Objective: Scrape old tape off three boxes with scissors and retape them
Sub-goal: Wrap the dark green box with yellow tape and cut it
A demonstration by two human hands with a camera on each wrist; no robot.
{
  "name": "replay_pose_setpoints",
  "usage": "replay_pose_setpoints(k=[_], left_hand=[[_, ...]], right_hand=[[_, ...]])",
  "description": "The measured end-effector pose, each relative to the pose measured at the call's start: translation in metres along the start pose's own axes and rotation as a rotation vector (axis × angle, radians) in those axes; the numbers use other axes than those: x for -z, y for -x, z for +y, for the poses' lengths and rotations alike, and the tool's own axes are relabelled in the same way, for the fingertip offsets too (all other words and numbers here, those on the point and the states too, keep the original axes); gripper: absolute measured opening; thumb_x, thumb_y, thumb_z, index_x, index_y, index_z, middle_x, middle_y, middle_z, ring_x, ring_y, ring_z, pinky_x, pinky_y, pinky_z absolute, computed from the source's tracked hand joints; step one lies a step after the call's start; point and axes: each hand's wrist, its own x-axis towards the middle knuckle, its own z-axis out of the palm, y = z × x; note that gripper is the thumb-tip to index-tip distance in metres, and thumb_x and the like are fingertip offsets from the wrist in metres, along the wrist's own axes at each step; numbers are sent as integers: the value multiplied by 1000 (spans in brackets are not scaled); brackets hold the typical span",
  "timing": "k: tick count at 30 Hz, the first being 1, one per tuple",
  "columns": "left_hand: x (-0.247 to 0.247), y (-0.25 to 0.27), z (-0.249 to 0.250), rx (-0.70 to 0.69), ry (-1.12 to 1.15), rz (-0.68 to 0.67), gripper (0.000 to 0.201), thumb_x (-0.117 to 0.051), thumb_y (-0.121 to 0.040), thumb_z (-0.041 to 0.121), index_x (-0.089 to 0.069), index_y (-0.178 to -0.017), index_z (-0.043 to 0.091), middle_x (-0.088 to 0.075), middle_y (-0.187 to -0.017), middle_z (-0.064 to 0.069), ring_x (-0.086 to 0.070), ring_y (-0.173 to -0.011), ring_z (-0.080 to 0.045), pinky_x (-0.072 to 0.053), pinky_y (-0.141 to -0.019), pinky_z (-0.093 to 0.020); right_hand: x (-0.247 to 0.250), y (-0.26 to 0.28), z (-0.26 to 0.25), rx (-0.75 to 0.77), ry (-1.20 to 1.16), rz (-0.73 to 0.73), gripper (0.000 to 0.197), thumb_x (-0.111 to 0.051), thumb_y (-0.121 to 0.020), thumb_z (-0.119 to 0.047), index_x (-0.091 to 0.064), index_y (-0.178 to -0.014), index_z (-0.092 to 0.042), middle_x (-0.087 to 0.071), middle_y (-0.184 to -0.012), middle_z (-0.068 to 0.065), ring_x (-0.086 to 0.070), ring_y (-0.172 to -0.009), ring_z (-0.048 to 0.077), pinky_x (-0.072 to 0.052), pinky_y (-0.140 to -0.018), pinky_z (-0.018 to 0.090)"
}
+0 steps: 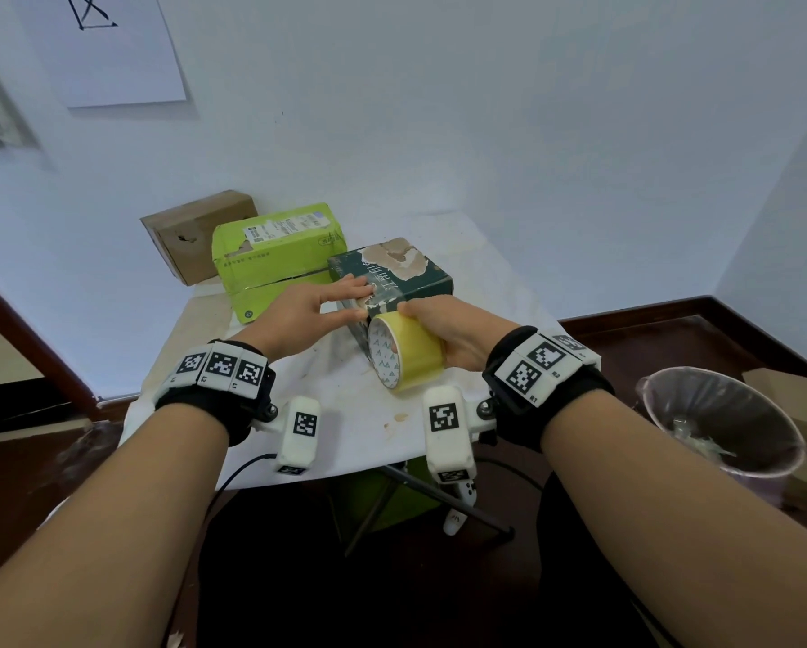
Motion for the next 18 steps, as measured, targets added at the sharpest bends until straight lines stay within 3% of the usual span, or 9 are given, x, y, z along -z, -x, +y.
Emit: replay_pose_setpoints(k=[3, 5, 7, 10, 13, 15, 18], left_hand=[[0, 0, -1, -7, -10, -1, 40, -66, -87, 30, -61, -126, 30, -49, -134, 23, -31, -126, 20, -24, -111, -17], [0, 1, -1, -14, -13, -6, 39, -65, -87, 31, -61, -126, 31, -48, -133, 24, -31, -127, 18, -23, -111, -18], [0, 0, -1, -14, -8, -5, 39, -65, -87, 31, -60, -125, 32, -47, -133, 25, -31, -128, 17, -22, -111, -17], [-1, 0, -1, -4, 3, 2, 38, -66, -87, 29, -61, -125, 31, -49, -135, 22, -31, -124, 22, -22, -106, -7], [-2, 0, -1, -13, 9, 13, 38, -67, -87, 27, -62, -125, 28, -51, -133, 20, -30, -117, 30, -20, -98, 5], [-3, 0, -2, -16, 15, 18, 38, -67, -87, 26, -62, -125, 27, -51, -133, 20, -30, -116, 30, -20, -97, 6], [-2, 0, -2, -5, 24, 11, 38, -67, -87, 27, -62, -125, 29, -51, -135, 20, -31, -121, 26, -20, -98, 5]], right_hand=[[0, 1, 0, -49, 78, -1, 17, -43, -101, -22, -53, -103, -10, -59, -81, 6, -58, -69, 18, -55, -67, 31], [-2, -1, 7, -82, 127, 6, 17, -43, -101, -24, -53, -105, -10, -62, -88, 8, -62, -78, 22, -55, -82, 36], [-5, -4, 9, -73, 167, 19, 19, -44, -100, -25, -53, -107, -10, -64, -106, 12, -63, -99, 27, -50, -95, 42], [-4, -5, 5, -86, 226, 15, 22, -43, -100, -25, -49, -114, -8, -59, -122, 16, -57, -115, 31, -45, -102, 44], [-3, -5, 4, -97, 228, 13, 16, -43, -101, -25, -47, -99, -10, -59, -119, 15, -56, -116, 31, -45, -101, 44], [-4, -6, 6, -86, 279, 13, 18, -40, -101, -26, -48, -104, -9, -58, -124, 16, -55, -116, 31, -44, -102, 44], [-6, -10, 6, -69, 355, 26, 34, -37, -102, -27, -47, -125, -5, -54, -129, 17, -52, -119, 31, -41, -105, 44]])
